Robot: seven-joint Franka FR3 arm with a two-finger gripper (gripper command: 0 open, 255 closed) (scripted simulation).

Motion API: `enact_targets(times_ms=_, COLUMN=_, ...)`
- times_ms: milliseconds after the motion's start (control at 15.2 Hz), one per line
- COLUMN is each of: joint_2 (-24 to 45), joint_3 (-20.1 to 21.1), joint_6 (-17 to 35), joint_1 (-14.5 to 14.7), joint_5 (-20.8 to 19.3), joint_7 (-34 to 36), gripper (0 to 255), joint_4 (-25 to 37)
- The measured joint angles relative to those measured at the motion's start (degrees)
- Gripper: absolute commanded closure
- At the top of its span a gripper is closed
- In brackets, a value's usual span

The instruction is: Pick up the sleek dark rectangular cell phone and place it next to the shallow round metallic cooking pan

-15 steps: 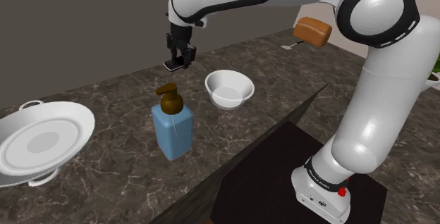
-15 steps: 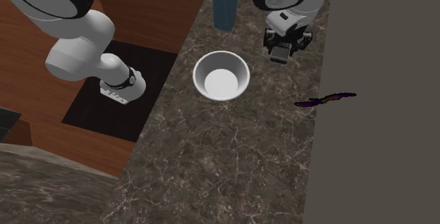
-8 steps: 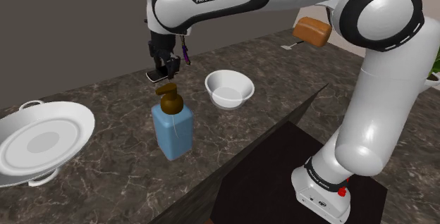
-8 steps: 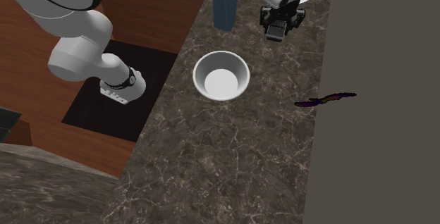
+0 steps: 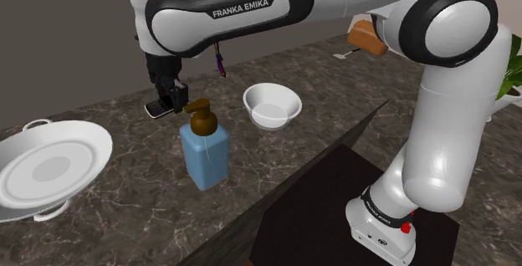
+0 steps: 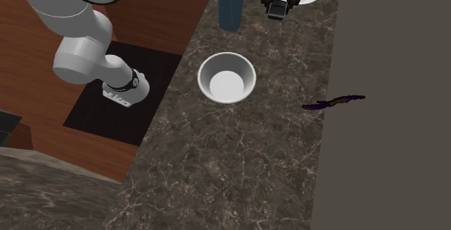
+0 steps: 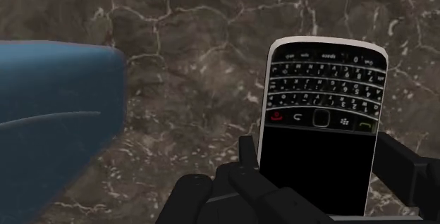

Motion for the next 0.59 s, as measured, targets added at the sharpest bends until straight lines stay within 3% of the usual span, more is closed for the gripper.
enact_targets(times_ms=198, joint_2=2.4, joint_3=0.4, joint_6=-0.2, joint_1=3.0, joint_5=-1.4, joint_7=3.5, gripper=255, joint_4=2.3)
enact_targets(times_ms=594, joint_2=3.5, joint_3=0.2, joint_6=3.0, joint_1=3.5, joint_5=-2.2, joint_7=4.6, gripper=255, joint_4=0.0)
